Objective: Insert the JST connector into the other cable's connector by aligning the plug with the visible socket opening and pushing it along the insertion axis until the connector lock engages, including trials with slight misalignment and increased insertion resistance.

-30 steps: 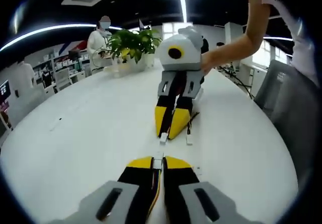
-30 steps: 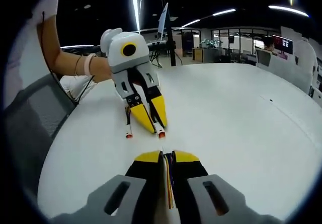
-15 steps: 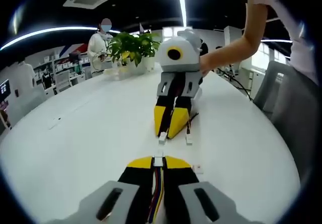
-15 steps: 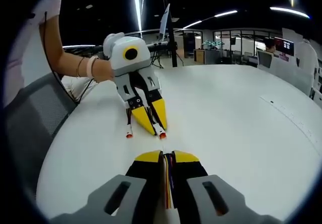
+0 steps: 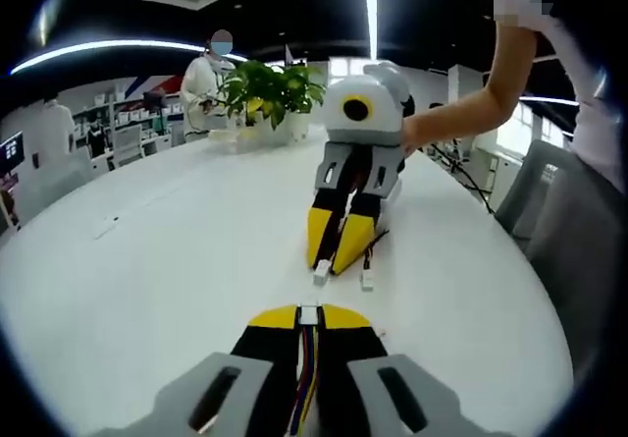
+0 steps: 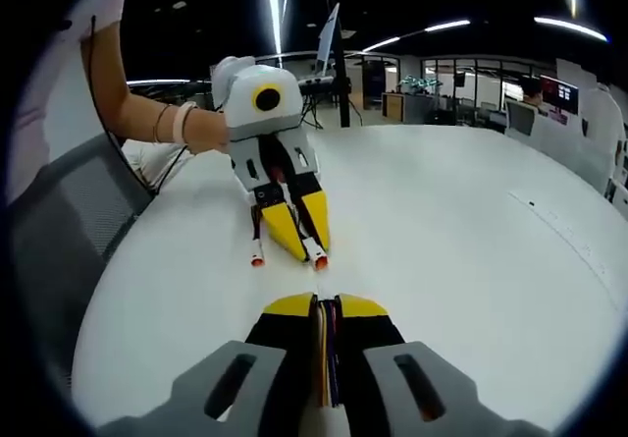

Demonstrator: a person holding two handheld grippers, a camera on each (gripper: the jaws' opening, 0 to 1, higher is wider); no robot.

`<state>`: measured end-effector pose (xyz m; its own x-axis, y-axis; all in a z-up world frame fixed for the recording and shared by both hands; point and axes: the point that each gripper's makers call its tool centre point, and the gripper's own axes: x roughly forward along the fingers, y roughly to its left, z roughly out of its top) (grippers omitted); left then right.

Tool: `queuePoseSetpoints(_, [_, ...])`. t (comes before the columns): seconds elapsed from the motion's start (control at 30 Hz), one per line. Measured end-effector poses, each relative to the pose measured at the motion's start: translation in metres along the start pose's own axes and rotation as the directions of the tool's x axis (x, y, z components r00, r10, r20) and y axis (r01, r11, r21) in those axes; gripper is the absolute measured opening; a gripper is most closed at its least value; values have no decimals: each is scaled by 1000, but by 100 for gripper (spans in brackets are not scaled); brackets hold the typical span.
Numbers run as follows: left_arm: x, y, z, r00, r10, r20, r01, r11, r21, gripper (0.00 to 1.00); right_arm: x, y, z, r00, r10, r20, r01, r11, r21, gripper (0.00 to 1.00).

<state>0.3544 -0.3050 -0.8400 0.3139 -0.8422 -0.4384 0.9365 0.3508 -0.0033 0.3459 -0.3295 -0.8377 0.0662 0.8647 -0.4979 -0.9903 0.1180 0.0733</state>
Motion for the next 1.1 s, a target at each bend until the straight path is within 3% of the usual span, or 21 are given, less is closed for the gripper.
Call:
queuePoseSetpoints(0.37, [-7, -8, 8, 999, -28, -26, 30, 997, 74, 0, -3, 6, 12, 1000, 17, -10, -18, 998, -67, 4])
queuePoseSetpoints(0.63, [-9, -17, 24, 997, -64, -40, 68, 992, 109, 0, -4, 10, 19, 999, 33, -7, -33, 992, -118, 4])
queuePoseSetpoints(0.97, [-5, -15, 30, 995, -92, -28, 94, 990, 103, 0, -12, 11, 18, 998, 56, -8, -57, 983, -173, 4])
queuePoseSetpoints(1.1, [-1, -17, 30, 993, -105, -52, 110, 987, 114, 0, -16, 9, 18, 998, 59, 4, -57, 986, -159, 4])
